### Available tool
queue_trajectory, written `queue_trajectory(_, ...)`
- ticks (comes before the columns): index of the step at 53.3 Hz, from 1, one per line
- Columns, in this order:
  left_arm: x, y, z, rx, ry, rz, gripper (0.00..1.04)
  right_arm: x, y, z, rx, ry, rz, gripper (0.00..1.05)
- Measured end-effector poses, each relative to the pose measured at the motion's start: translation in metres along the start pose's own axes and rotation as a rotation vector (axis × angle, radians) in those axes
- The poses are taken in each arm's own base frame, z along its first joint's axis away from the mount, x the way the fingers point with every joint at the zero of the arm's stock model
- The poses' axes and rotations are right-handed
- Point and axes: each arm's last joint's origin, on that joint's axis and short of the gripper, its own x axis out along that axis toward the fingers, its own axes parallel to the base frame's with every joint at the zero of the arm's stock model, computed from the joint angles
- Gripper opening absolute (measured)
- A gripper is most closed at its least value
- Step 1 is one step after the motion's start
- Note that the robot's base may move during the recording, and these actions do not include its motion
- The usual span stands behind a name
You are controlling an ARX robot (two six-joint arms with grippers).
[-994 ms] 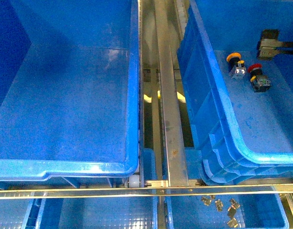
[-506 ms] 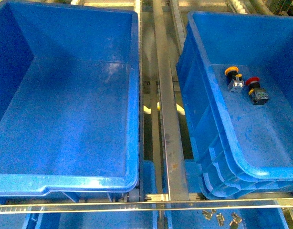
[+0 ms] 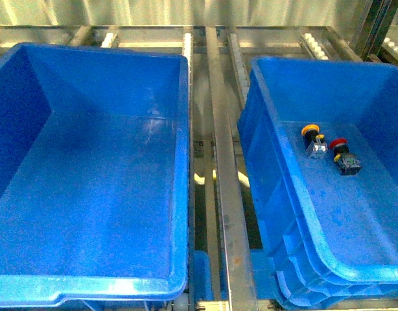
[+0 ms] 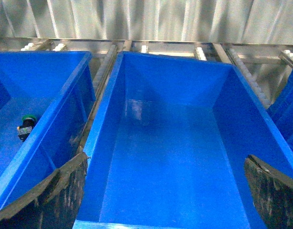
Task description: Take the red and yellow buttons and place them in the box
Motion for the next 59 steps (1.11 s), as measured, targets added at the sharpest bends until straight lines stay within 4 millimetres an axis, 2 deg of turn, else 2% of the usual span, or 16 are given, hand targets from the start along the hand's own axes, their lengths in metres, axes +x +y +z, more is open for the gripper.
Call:
queue_trajectory(14,0.000,0.000,0.000,0.000,0.000,0.000,0.97,-0.013,0.000,0.000,-0.061,-0.001,-0.003,0.02)
queue_trajectory(52,0.000,0.000,0.000,0.000,0.000,0.000,0.97,-0.036,0.000,0.002,-0.061,-0.008,-0.003,0.03)
queue_trajectory(59,0.000,0.000,0.000,0.000,0.000,0.000,0.97,-0.046,0.000,-0.001,-0.061,0.010,-0.004,0.03)
